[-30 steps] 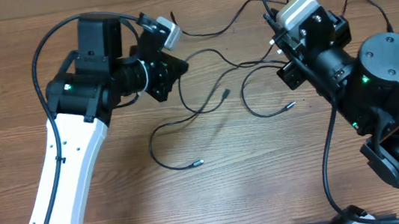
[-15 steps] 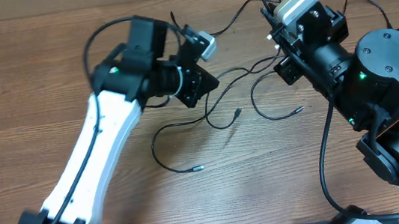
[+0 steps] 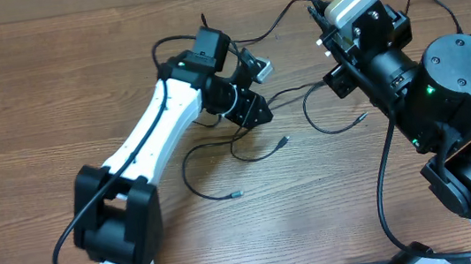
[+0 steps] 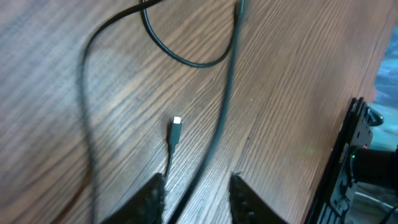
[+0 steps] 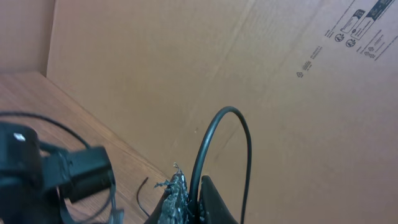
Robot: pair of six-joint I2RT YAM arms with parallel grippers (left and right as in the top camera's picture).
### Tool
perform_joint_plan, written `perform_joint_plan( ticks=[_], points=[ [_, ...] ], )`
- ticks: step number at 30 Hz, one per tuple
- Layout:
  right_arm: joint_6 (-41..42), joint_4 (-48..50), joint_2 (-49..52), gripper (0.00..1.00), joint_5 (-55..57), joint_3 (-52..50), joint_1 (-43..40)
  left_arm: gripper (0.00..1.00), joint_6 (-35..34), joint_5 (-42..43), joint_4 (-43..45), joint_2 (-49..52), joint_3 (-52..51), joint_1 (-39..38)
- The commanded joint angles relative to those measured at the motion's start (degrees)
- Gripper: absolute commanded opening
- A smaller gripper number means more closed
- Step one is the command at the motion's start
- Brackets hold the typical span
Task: Untangle cables
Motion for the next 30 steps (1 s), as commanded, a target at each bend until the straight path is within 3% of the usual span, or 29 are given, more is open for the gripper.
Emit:
perform_joint_plan(
  ticks=[1, 6, 10, 12, 17, 30],
  points=[
    [0.20, 0.55, -0.28, 0.04, 0.11, 1.40, 0.11, 0.39, 0.11, 0.28, 0.44, 1.84, 0.90, -1.70],
    [0.20, 0.57, -0.28, 0.04, 0.11, 1.38, 0.11, 0.46, 1.01, 0.07, 1.57, 2.14, 0.90, -3.98],
    [1.36, 0.57, -0.28, 0.04, 0.09, 1.40, 0.11, 0.63, 0.92, -0.50, 4.52, 2.14, 0.90, -5.44],
    [1.68, 0.52, -0.28, 0.04, -0.09, 1.40, 0.11, 0.81, 0.50, -2.40, 6.12, 2.16, 0.90, -6.03],
    [1.68, 0.57, -0.28, 0.04, -0.07, 1.38, 0.11, 0.93, -1.86, -7.48, 9.31, 2.19, 0.90, -6.78],
    [1.53, 1.53, -0.28, 0.04, 0.04, 1.40, 0.11, 1.00, -0.37, -8.28, 11.52, 1.70, 0.92, -6.10]
  ],
)
